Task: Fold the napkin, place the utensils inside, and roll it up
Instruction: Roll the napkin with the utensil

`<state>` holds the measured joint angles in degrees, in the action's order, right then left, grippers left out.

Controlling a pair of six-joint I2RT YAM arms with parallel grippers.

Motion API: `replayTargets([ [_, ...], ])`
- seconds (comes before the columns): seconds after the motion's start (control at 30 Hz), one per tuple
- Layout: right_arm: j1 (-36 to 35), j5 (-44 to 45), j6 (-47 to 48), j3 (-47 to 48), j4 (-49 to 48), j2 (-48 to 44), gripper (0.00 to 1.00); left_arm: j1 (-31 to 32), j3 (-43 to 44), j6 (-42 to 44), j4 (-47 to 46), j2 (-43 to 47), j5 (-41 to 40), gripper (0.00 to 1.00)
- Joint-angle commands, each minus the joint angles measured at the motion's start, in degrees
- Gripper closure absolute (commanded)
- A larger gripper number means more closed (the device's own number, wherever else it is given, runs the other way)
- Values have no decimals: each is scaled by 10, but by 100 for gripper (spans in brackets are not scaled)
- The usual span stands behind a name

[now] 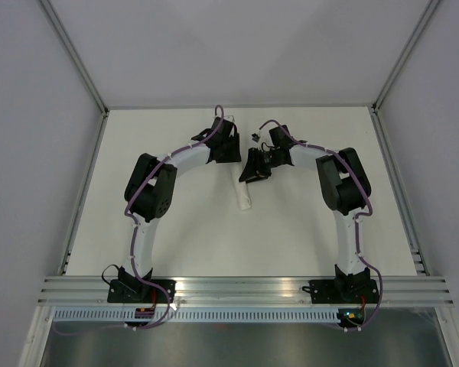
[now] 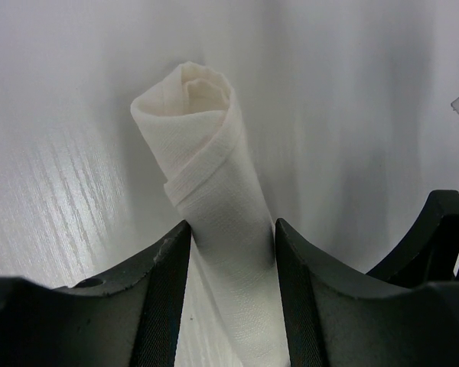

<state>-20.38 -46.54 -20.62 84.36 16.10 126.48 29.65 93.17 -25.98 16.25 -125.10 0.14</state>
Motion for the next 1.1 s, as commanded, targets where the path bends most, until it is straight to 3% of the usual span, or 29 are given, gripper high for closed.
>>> replayTargets([
  [0.0, 2, 5, -11, 7, 6, -42, 55, 1, 27, 26, 2, -7, 19, 47],
  [1.07, 10, 51, 45, 34, 58, -53, 54, 0, 37, 51, 9, 20, 21, 41],
])
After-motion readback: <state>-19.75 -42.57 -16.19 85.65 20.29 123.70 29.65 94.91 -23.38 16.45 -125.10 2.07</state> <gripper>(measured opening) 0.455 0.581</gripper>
